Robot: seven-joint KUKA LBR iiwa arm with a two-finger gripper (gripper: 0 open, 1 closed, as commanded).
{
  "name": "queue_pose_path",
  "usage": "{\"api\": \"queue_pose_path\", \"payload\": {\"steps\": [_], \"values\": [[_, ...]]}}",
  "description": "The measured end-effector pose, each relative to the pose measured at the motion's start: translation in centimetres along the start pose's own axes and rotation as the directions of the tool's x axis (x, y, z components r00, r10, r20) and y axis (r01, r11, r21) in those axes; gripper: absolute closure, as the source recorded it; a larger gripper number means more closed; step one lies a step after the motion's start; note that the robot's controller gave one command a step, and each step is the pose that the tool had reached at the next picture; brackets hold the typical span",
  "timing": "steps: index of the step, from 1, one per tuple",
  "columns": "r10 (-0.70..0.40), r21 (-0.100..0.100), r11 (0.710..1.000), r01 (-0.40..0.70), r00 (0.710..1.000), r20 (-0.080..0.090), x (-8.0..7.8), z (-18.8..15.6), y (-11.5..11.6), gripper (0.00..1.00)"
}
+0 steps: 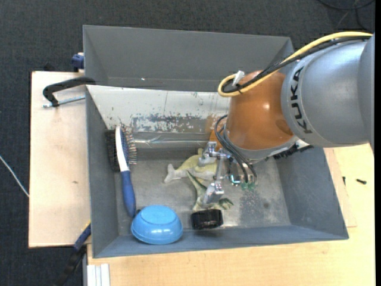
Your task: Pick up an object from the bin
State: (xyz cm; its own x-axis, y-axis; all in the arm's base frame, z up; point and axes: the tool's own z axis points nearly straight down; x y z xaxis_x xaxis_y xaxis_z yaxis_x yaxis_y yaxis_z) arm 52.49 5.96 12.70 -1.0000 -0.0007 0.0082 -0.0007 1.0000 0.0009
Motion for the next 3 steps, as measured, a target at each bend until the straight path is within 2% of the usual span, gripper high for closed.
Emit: {"api": "queue_pose_path", "payload": {"steps": [1, 3], "values": [[-0.2, -0.006, 0.98, 0.2, 0.98, 0.017, -5.07, 5.21, 5.39, 0.0], [-0.201, 0.0, 0.98, 0.201, 0.979, 0.012, -5.23, 4.97, 5.77, 0.0]]}}
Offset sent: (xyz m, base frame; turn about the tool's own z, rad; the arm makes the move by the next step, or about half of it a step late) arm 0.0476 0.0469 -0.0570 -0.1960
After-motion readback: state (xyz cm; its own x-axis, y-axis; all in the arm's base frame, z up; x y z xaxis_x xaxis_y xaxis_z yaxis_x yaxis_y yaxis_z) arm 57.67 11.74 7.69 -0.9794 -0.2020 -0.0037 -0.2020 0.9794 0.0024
